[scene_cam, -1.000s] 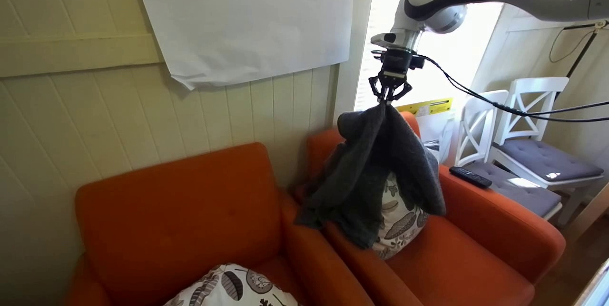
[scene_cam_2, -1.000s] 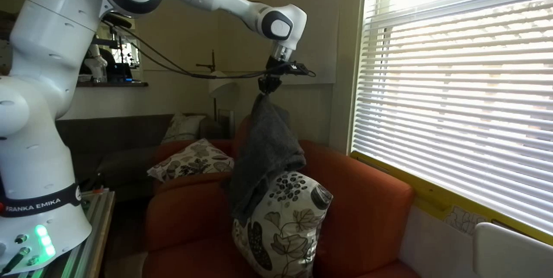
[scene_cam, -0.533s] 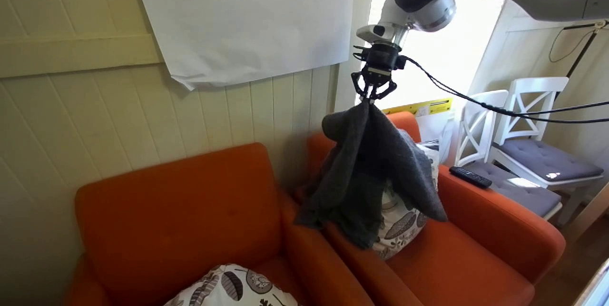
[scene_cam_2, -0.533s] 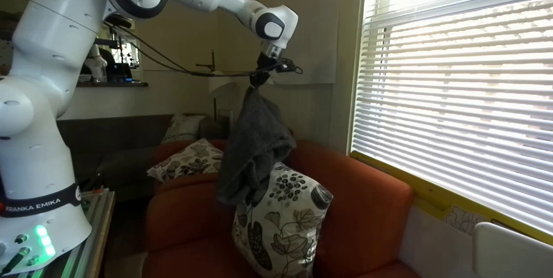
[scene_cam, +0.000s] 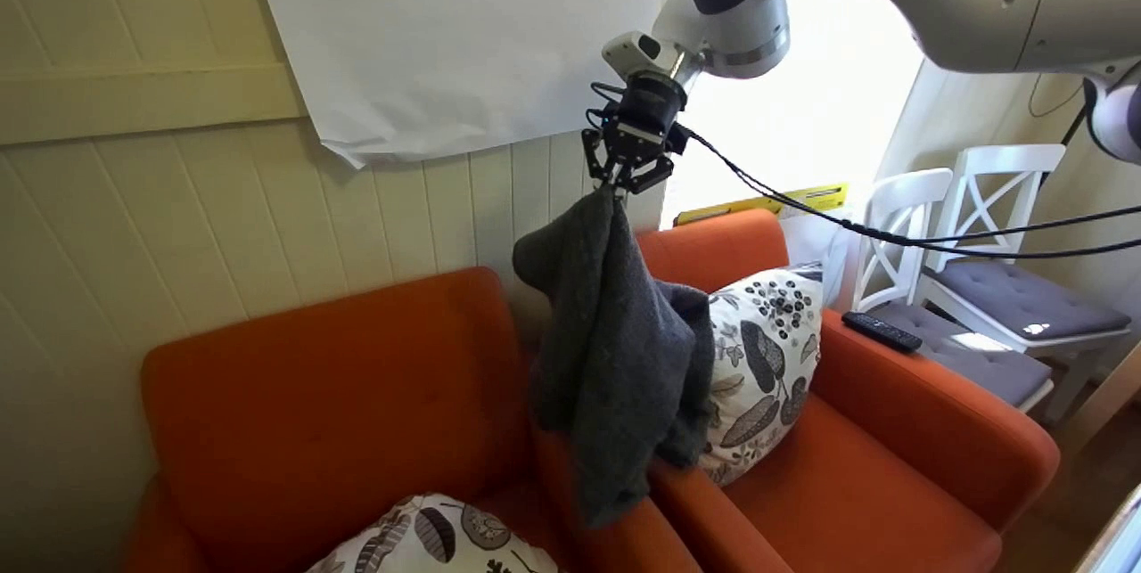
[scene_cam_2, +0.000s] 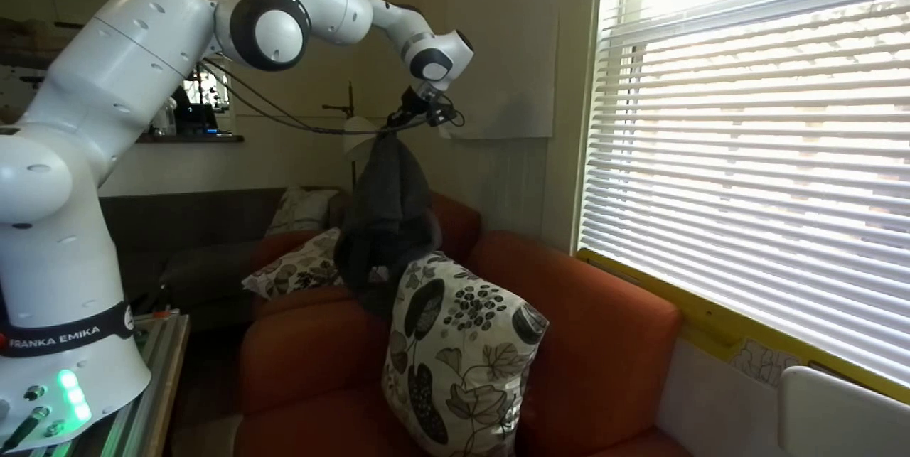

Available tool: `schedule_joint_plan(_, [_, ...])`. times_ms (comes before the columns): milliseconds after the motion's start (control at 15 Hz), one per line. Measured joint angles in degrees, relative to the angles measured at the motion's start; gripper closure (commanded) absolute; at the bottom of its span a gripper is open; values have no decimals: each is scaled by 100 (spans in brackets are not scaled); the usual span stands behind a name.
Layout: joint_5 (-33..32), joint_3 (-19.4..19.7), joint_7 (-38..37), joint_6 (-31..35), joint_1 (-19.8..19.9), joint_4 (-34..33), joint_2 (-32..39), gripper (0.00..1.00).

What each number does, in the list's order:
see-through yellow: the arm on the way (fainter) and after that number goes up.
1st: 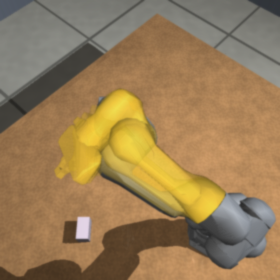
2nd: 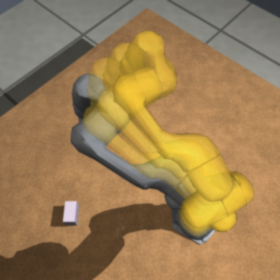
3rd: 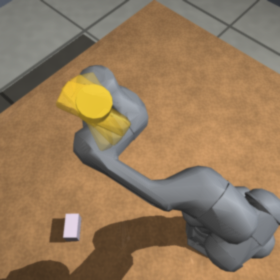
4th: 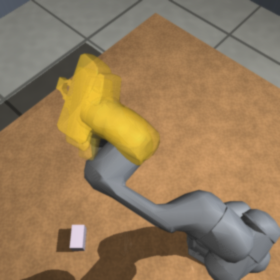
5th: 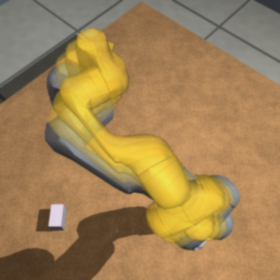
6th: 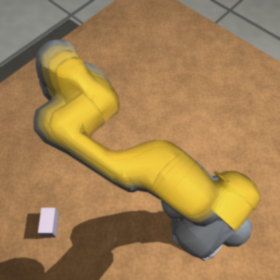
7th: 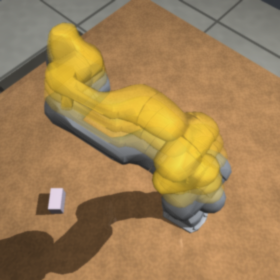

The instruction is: Put the blanket on the armrest

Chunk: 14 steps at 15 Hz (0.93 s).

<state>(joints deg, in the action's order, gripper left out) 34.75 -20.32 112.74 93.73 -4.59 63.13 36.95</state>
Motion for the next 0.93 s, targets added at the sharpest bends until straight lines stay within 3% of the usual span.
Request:
schedule_joint_plan(133, [67, -31, 0, -7, -18, -211, 222, 93])
schedule_joint_plan(200, [74, -31, 0, -14, -15, -271, 269, 98])
schedule_joint_plan(533, [47, -8, 0, -34, -46, -312, 413, 98])
schedule_joint_plan(933, [55, -146, 86, -100, -548, -778, 1399, 98])
